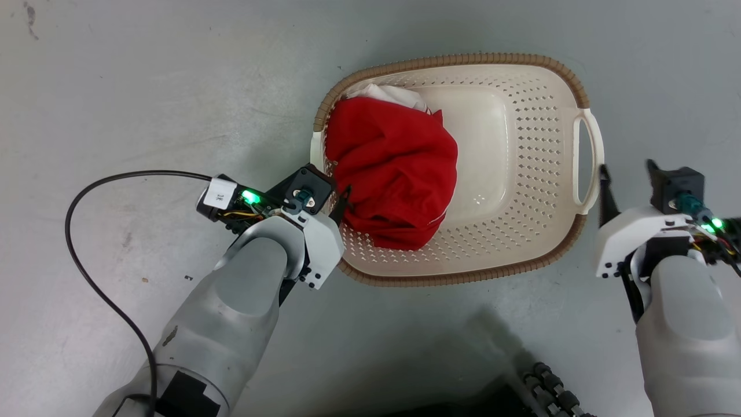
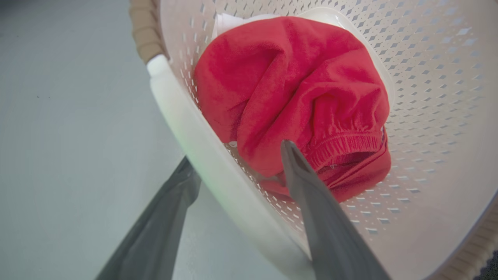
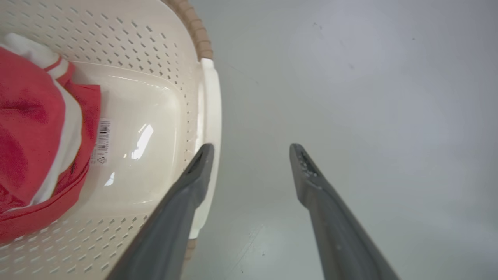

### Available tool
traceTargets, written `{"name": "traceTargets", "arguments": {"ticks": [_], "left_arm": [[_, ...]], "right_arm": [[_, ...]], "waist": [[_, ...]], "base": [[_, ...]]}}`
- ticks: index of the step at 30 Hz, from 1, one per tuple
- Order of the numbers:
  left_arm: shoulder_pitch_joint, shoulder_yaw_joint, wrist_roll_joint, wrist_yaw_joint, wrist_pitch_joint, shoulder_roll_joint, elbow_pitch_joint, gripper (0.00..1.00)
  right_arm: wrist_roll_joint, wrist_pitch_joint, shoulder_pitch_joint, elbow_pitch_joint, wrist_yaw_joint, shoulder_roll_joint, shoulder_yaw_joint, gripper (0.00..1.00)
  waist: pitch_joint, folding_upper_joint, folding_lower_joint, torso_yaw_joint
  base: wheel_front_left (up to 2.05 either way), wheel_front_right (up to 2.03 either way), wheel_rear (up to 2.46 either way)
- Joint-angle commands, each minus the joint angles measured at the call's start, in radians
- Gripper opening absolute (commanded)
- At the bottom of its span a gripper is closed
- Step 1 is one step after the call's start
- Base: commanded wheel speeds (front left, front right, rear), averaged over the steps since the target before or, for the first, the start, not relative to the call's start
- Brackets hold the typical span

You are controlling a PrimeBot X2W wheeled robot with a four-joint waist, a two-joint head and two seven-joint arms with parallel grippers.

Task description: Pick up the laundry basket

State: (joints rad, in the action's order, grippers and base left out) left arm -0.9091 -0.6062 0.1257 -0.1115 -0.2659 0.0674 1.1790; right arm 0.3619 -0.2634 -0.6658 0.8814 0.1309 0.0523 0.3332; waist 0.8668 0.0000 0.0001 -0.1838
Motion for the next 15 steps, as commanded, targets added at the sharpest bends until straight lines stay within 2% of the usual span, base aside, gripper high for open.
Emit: {"name": "traceTargets", "arguments": {"ticks": [1,8,15], "left_arm": [[0.001,-0.002,-0.002,0.005,0.002,0.008,0.009,1.0],[-0.019,-0.016,-0.003,0.008,0.003,0.004,0.01,1.0],[-0.028,-0.029,-0.002,0.01,0.003,-0.002,-0.002,1.0]], "right_arm": [[0.001,-0.002,-0.028,0.008,0.0,-0.004,-0.01,1.0],[-0.006,-0.002,-0.047,0.061,-0.001,-0.002,-0.038,1.0],[0.022,-0.002,-0.072,0.147,-0.001,-0.002,-0.021,1.0]], "waist": [[-0.001,0.0,-0.0001,-0.001],[0.017,0.0,-0.0001,0.004],[0.033,0.0,-0.0001,0.015]], "base": [[0.0,0.0,0.0],[0.0,0.0,0.0],[0.0,0.0,0.0]]}}
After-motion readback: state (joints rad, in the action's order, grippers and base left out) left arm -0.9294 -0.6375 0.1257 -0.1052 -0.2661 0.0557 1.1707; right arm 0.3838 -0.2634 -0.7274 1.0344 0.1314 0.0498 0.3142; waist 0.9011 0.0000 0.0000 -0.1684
